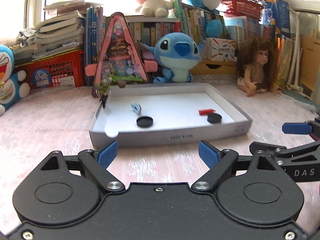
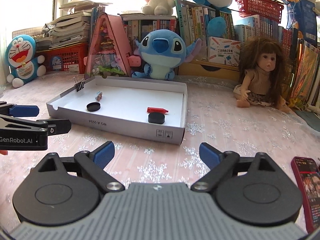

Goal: Organize rigid objects
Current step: 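Move both tools back toward the acorn and the other red crayon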

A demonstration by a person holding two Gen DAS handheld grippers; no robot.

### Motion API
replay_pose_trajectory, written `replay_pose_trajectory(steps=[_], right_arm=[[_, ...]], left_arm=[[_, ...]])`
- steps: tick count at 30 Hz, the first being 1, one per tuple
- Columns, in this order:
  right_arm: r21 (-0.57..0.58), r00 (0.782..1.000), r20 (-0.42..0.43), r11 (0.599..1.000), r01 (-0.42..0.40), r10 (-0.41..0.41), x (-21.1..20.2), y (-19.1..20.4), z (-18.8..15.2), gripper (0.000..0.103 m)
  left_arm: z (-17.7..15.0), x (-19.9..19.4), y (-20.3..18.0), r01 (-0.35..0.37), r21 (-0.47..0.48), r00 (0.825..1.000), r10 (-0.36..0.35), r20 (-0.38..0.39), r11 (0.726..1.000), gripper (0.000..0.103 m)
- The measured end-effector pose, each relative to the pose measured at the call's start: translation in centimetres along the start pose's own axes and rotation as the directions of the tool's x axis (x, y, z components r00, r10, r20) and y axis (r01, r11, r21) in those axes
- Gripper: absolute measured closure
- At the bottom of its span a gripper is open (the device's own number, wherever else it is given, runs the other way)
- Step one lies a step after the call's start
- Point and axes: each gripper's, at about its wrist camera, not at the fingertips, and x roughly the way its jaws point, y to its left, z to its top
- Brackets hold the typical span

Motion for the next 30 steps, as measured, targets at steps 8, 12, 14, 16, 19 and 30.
replay_pose_trajectory(steps=[8, 12, 14, 16, 19, 30], right_arm=[[-0.02, 1.0, 0.006, 1.0, 0.024, -0.024, -2.3, 0.0, -2.3, 0.006], [-0.047, 0.999, 0.016, 0.998, 0.044, -0.043, -3.3, 0.0, -3.3, 0.005], [-0.054, 0.999, 0.012, 0.997, 0.048, -0.048, -3.6, 0.0, -3.8, 0.005], [-0.062, 0.998, 0.005, 0.996, 0.057, -0.057, -3.8, -0.2, -4.2, 0.005], [-0.077, 0.997, 0.012, 0.994, 0.074, -0.073, -4.1, -0.4, -4.9, 0.005], [-0.156, 0.997, 0.0, 0.985, 0.077, -0.078, -4.3, 0.5, -6.3, 0.005]], left_arm=[[-2.4, -2.2, 0.6, 0.029, 0.008, 0.999, -0.029, -0.04, 1.0, 0.02], [-3.5, -3.2, 0.8, 0.046, 0.023, 0.998, -0.045, -0.05, 0.999, 0.022], [-4.0, -3.8, 1.0, 0.051, 0.028, 0.997, -0.049, -0.055, 0.998, 0.024], [-4.5, -4.2, 1.2, 0.056, 0.025, 0.997, -0.055, -0.059, 0.998, 0.026], [-5.0, -4.7, 1.8, 0.073, 0.002, 0.995, -0.073, -0.071, 0.997, 0.032], [-6.2, -5.4, 2.7, 0.078, -0.01, 0.991, -0.079, -0.108, 0.997, 0.063]])
